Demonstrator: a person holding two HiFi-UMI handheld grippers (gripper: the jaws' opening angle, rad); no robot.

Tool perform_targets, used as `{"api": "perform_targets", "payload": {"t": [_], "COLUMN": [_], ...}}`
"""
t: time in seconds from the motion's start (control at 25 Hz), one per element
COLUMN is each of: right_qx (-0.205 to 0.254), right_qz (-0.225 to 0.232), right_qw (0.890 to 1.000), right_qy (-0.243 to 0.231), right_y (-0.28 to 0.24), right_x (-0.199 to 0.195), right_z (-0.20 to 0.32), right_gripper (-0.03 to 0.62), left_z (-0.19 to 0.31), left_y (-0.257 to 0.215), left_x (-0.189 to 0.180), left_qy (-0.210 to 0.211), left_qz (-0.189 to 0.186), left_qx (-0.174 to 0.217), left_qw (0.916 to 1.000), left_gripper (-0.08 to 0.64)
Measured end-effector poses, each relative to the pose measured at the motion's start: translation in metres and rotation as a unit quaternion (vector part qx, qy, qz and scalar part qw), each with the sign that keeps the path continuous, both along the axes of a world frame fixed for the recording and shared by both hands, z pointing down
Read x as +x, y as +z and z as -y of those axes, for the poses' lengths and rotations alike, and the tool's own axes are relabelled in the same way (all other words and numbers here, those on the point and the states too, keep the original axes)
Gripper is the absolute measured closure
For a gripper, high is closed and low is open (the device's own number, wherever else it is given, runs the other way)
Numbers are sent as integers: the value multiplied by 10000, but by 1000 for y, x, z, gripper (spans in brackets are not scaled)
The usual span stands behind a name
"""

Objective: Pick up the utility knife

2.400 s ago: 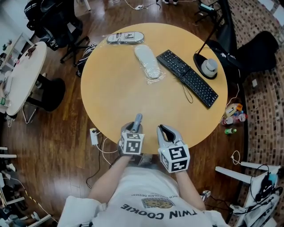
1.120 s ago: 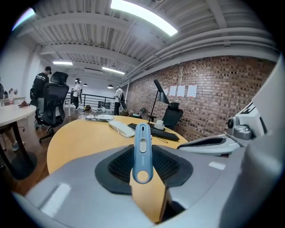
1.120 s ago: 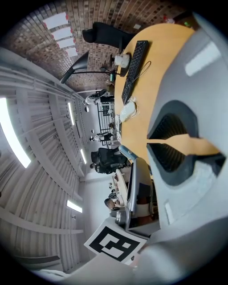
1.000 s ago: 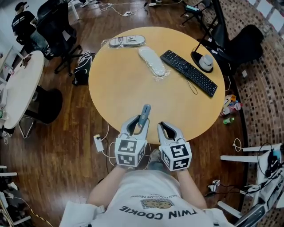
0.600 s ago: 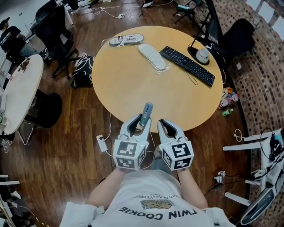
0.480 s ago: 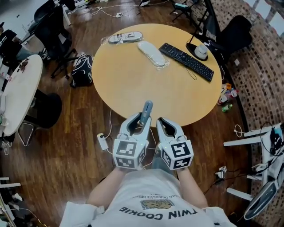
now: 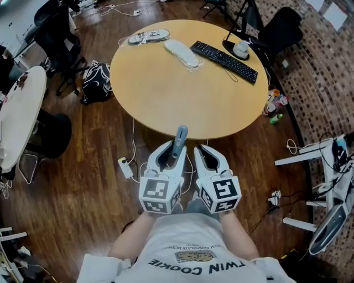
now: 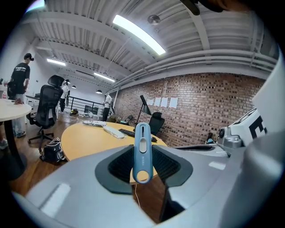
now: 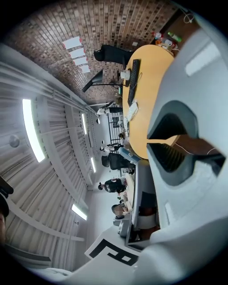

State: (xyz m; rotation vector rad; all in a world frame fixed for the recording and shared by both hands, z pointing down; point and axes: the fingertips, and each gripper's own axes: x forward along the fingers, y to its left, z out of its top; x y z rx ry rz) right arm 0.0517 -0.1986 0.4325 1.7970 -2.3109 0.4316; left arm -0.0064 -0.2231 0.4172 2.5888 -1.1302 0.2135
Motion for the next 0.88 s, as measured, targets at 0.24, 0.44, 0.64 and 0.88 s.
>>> {"api": "perform_targets", "payload": {"t": [0.24,0.44,0.64,0.88], "right_qx": [106,237,278,354], "right_qz": [-11,49,114,75], "right_qw": [9999,9997,9995,9993], "right_qy": [-51,-101,-83,-122], "right_y": [-7,-12,-12,-17], "right_x": [-4,7,33,52], "right_z": [-29,-71,-128,-199], "right_gripper": [577,577,577,577], "left_z": [-35,-76,-134,-205], "left_y": [-3,-3,-5,-10], "left_x": [-4,10,35,55], "left_qy": [-86,-79,-76,-105], "left_qz": [-6,41,50,68], "left_qx": [32,106,160,221], "left_qw": [10000,9999,9998,9997], "left_gripper": [425,425,425,425]}}
